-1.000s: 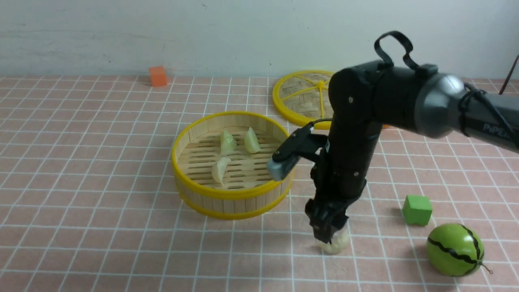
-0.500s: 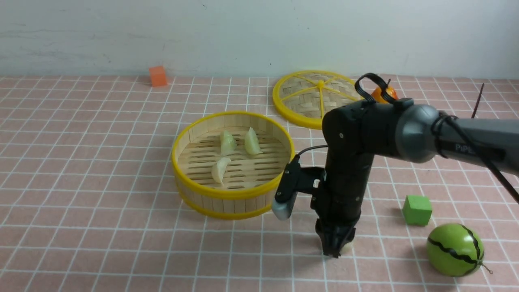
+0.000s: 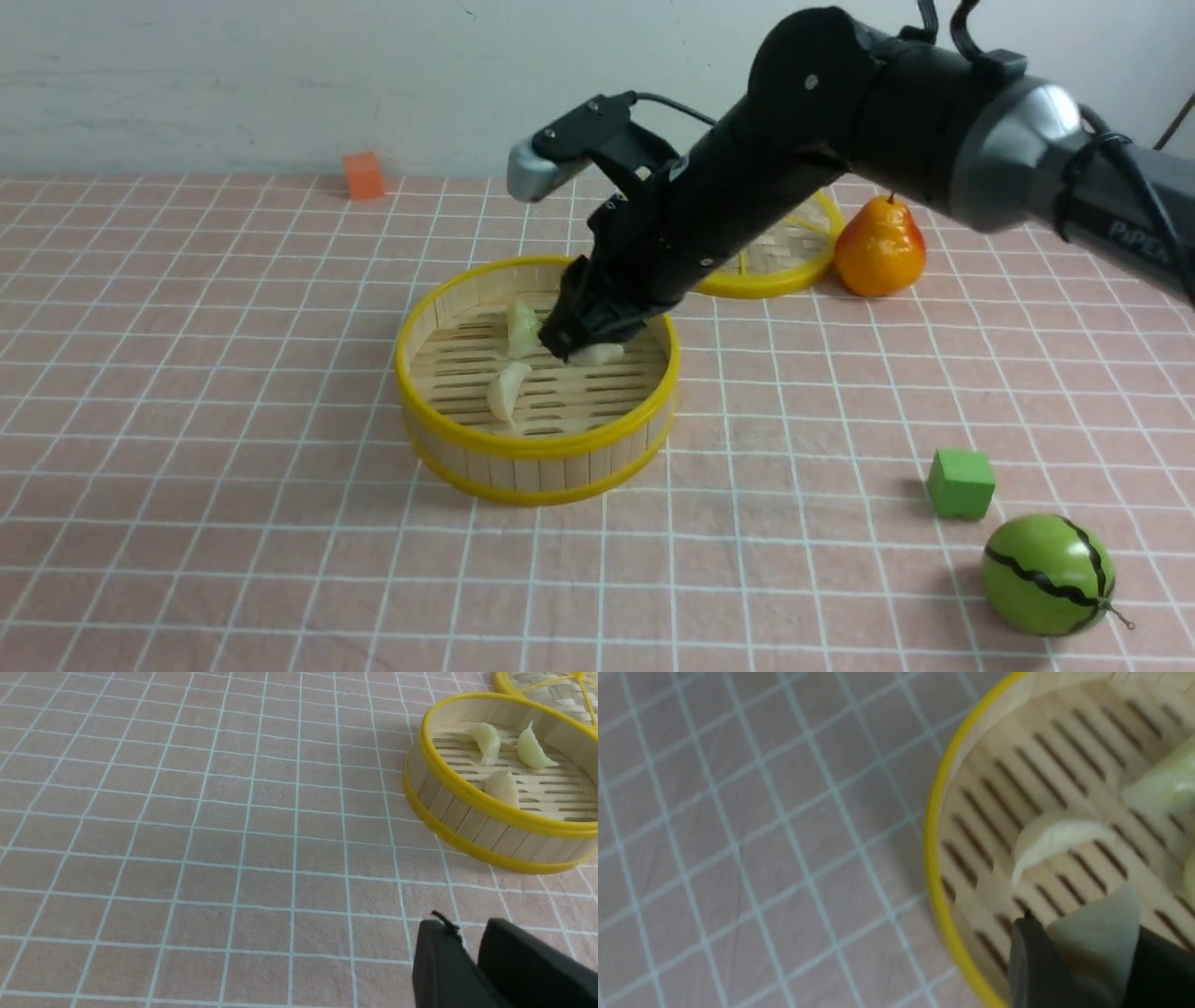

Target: Put the dumplings into the steamer on the table with the pink tablecloth.

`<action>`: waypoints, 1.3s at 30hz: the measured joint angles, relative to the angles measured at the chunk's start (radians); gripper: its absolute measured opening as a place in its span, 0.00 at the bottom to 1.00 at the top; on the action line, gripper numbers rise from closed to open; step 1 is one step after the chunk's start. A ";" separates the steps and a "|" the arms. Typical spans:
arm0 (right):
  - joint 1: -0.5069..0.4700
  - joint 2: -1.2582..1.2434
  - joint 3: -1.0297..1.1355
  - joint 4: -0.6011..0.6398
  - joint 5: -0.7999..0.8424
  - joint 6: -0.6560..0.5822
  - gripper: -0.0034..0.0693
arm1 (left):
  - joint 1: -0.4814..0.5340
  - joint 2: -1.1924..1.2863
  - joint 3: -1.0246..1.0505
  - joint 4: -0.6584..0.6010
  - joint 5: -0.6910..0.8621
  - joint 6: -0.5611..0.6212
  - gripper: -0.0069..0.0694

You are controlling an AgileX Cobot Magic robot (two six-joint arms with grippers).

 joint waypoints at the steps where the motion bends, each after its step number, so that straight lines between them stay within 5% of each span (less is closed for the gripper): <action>1: 0.000 0.000 0.000 0.000 -0.008 0.002 0.30 | 0.000 0.000 0.000 0.000 0.000 0.000 0.25; 9: -0.008 0.184 0.004 -0.028 -0.146 0.103 0.35 | 0.000 0.000 0.000 0.001 0.003 0.000 0.26; 14: -0.010 0.153 -0.002 -0.057 -0.155 0.127 0.77 | 0.000 0.000 0.000 0.003 0.008 0.000 0.26; 17: -0.010 0.089 -0.023 -0.116 -0.093 0.148 0.82 | 0.000 0.000 0.000 0.003 0.009 0.000 0.27; 20: -0.010 -0.056 -0.073 -0.269 0.044 0.257 0.67 | 0.000 0.000 0.000 0.004 0.010 0.000 0.27; 26: -0.010 -0.391 -0.058 -0.491 0.238 0.432 0.08 | 0.000 0.000 0.000 0.004 0.010 0.000 0.28; 32: -0.010 -0.707 0.296 -0.508 0.171 0.470 0.02 | 0.000 0.000 0.000 0.004 0.010 0.000 0.29; 39: -0.010 -1.046 0.933 -0.481 -0.280 0.471 0.03 | 0.000 0.000 0.000 0.005 0.010 0.000 0.30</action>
